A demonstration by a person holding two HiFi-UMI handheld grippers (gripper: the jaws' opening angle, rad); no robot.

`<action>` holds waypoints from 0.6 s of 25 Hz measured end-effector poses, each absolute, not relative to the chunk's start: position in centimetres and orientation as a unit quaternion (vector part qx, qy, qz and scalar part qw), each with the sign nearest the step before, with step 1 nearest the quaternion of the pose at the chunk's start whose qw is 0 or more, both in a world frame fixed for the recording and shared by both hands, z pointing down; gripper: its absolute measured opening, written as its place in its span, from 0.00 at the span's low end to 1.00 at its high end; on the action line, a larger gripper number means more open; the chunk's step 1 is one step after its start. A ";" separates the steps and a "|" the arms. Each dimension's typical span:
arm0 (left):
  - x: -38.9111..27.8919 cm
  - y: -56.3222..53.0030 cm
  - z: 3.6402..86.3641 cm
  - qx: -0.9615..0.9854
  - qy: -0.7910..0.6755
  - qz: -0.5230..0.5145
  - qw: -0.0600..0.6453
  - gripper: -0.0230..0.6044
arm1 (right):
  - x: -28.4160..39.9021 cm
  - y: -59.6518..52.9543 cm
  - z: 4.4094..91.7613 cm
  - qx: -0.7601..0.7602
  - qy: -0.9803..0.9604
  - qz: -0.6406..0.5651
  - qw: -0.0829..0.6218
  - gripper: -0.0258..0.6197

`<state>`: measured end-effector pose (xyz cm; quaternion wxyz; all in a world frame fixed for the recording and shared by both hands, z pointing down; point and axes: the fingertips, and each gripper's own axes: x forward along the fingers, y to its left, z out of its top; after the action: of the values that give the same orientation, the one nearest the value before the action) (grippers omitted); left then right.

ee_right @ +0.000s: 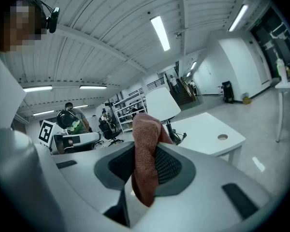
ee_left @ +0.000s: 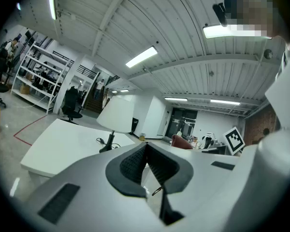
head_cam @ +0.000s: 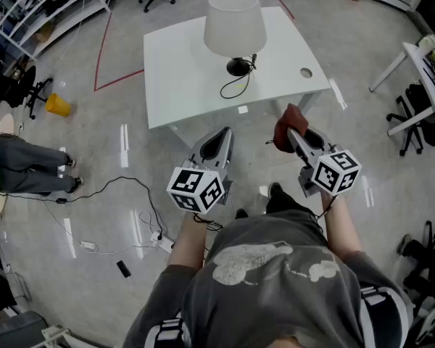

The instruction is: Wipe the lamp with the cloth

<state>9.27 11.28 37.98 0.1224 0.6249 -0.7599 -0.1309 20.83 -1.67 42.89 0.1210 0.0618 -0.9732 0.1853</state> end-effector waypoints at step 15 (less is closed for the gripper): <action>2.6 0.9 37.0 0.577 -0.801 -0.114 0.110 0.05 | 11.9 -14.7 43.4 0.009 -0.971 0.212 0.108 0.19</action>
<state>2.58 0.92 37.05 0.1105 0.5768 -0.8014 -0.1136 11.91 -14.68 43.39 0.1079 0.0088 -0.9713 0.2118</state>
